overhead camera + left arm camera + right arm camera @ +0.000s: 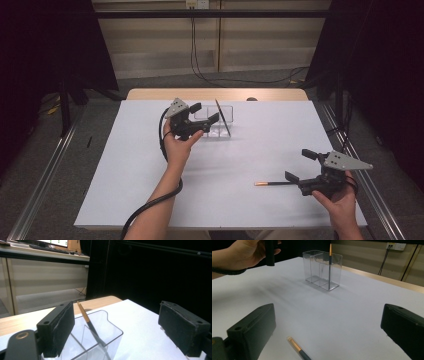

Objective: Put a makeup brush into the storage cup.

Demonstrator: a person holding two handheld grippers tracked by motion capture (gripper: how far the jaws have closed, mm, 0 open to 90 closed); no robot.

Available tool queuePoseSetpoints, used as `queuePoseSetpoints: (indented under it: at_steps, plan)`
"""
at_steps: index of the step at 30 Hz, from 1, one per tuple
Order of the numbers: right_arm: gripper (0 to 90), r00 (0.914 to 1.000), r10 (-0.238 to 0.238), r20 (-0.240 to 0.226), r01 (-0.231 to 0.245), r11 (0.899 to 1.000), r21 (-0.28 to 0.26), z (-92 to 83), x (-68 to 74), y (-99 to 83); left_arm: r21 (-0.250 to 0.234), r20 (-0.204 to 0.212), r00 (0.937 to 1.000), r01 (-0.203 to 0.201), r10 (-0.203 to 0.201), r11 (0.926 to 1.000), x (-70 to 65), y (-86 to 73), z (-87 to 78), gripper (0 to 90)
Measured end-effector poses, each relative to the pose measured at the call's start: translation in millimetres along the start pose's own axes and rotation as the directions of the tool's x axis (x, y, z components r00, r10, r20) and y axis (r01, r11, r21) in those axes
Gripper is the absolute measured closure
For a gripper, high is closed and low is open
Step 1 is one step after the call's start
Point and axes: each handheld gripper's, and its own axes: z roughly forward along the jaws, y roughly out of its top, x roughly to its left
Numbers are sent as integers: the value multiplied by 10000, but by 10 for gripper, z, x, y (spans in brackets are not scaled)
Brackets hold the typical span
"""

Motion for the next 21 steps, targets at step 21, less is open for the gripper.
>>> queuePoseSetpoints:
  at_steps: [21]
  plan:
    - [0,10000,-57,-70,58,10000,51,17,19,-3,-240,330,9992,-231,239,9994,104,53,-379,48]
